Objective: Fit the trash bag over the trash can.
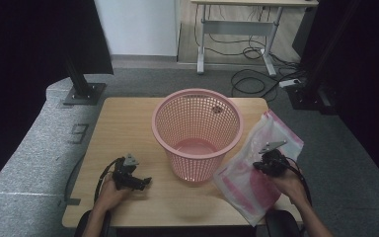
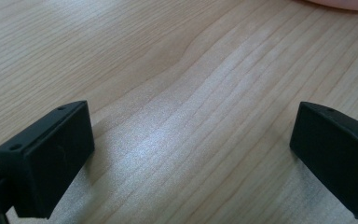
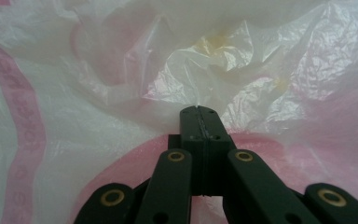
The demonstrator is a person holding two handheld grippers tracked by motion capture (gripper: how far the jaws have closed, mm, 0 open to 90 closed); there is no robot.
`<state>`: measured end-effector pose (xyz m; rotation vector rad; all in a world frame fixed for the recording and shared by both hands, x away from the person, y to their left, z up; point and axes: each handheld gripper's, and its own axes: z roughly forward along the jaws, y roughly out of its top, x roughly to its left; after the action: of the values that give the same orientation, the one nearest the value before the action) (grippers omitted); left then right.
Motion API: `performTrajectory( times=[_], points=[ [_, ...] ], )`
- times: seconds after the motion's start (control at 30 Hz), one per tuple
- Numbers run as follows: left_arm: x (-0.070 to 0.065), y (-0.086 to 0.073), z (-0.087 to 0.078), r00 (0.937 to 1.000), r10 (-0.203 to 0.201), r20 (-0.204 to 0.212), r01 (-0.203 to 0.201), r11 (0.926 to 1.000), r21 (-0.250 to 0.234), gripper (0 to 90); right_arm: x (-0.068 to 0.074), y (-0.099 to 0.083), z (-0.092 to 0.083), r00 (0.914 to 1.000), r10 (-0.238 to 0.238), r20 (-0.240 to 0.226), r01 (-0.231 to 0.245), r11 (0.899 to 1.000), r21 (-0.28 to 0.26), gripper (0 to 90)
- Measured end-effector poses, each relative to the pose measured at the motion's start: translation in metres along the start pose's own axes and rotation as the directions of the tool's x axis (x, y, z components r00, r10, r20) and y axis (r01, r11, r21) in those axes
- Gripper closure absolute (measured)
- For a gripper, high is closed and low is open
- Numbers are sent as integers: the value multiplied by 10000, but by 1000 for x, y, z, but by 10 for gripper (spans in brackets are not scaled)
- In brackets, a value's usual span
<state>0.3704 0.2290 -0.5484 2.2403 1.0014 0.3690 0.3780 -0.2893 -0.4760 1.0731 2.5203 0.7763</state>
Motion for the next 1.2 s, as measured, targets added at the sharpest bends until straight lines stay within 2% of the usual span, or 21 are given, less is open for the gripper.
performTrajectory(
  times=[0.27, 0.53, 0.77, 0.83, 1.2],
  points=[
    [0, 0, 0, 10000, 3, -10, -3, 10000, 8, 0, -14, 15, -7, 9999, 149, 61, -148, 9998, -91, 894],
    [0, 0, 0, 10000, 5, -4, -5, 10000, 7, 0, -22, 40, -16, 9998, 51, 180, -49, 9999, -117, 895],
    [0, 0, 0, 10000, 1, -20, -1, 10000, 3, 0, -27, 54, -25, 9997, 67, 232, -63, 9998, -205, 895],
    [0, 0, 0, 10000, -1, -18, 1, 10000, 1, 0, -29, 59, -30, 9995, -2, 308, 8, 9998, -203, 894],
    [0, 0, 0, 10000, 34, -19, -33, 10000, 24, 0, -48, 80, -48, 9971, 273, 706, -259, 9995, -199, 895]
  ],
)
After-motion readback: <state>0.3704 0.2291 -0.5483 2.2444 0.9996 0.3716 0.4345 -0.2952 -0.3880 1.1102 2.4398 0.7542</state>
